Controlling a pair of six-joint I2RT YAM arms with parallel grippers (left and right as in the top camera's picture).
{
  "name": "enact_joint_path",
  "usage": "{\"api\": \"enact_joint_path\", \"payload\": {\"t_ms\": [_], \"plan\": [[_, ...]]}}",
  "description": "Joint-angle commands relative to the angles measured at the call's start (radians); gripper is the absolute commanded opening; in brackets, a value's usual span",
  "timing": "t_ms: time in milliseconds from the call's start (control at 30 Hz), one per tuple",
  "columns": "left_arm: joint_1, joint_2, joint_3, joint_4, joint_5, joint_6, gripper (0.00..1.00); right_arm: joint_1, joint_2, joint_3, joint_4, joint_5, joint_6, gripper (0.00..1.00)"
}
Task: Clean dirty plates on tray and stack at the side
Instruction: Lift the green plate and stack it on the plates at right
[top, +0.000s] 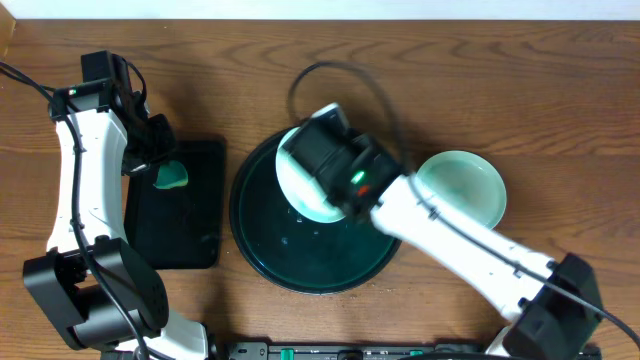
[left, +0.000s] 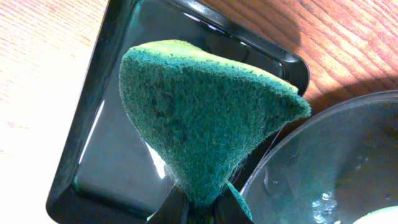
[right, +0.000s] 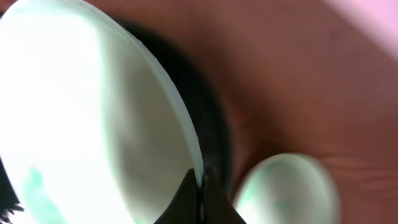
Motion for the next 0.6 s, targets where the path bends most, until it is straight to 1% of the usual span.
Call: {"api": "enact_joint_path", "payload": {"t_ms": [0,67,167,267,367,467,567], "plan": [[0.003,0.001,-0.009,-0.002,-0.013,-0.005,0.06,-0.166,-0.074,0.007,-0.009,-0.433,0.023,0.01],[0.003,0.001,-0.009,-0.002,-0.013,-0.005,0.07,-0.27,-0.097,0.007,-0.027,-0.562,0.006,0.01],[0.003,0.001,-0.009,-0.002,-0.013,-0.005,0.07,-0.405,-0.124,0.007,-0.083,-0.653,-0.014,0.01],[0.003,0.001,-0.009,-0.002,-0.013,-0.005,0.07,-0.538,-0.137,0.006,-0.172,-0.656,-0.039,0.01],[0.003,0.001,-0.009,-0.002,-0.013,-0.005,0.07,-0.647,-0.137,-0.002,-0.249,-0.618,-0.06,0.01],[0.003,0.001,-0.009,-0.002,-0.013,-0.005,0.07,-0.74,-0.137,-0.038,-0.283,-0.582,-0.077,0.01],[0.003,0.001,-0.01,-0.002,-0.013,-0.005,0.07,-0.833,-0.137,-0.106,-0.279,-0.575,-0.085,0.01]]}}
